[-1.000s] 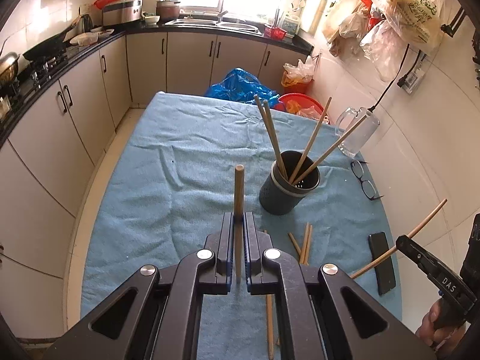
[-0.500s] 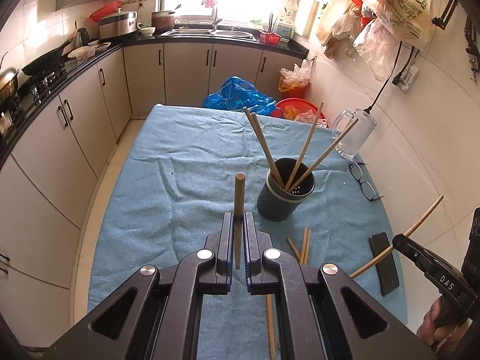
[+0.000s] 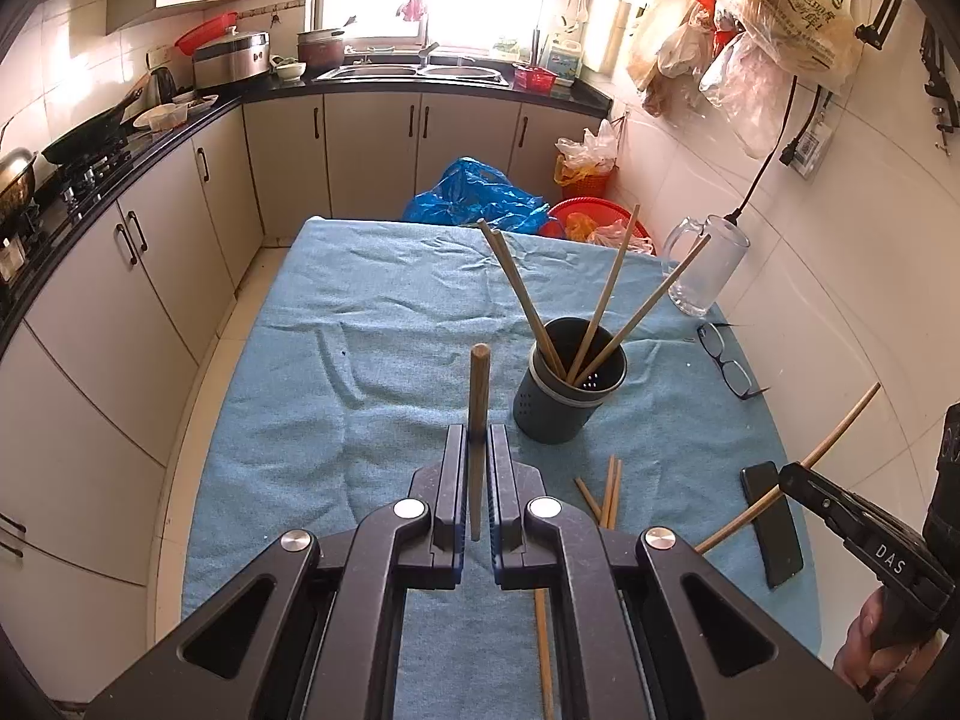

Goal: Organize utensils
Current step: 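Lift both held chopsticks upright and carry them over the black cup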

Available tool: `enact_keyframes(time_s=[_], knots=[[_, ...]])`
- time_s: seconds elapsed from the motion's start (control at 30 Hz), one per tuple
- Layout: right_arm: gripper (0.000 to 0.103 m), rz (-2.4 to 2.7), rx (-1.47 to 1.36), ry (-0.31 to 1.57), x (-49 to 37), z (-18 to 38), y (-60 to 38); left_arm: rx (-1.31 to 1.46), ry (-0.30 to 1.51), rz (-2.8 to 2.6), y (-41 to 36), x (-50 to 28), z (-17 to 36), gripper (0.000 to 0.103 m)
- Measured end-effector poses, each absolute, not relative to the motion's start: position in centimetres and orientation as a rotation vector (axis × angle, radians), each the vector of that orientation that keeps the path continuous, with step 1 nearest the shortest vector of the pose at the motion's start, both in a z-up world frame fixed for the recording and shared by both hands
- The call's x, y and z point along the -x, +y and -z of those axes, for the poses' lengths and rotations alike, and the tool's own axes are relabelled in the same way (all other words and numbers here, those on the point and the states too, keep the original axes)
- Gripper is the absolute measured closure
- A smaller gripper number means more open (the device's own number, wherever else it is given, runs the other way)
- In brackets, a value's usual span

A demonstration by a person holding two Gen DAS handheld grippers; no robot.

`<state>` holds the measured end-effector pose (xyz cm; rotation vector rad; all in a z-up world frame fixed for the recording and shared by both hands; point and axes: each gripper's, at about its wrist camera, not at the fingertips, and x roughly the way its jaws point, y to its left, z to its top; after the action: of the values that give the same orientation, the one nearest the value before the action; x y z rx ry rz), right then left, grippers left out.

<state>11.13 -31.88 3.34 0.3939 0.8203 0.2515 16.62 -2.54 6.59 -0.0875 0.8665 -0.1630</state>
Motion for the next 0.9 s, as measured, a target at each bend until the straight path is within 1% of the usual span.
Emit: enact_keyframes(time_s=[0.5,0.9], knots=[[0.095,-0.249,-0.398,0.807,-11.2,-3.5,-31.7,0.131,0.858,0.163,-1.3,-16.4,-7.6,0.098],[0.095,-0.246,-0.409,0.781,-11.3,-4.7,-32.3,0.114,0.829,0.186,-2.2,-16.1,-9.0,0.098]])
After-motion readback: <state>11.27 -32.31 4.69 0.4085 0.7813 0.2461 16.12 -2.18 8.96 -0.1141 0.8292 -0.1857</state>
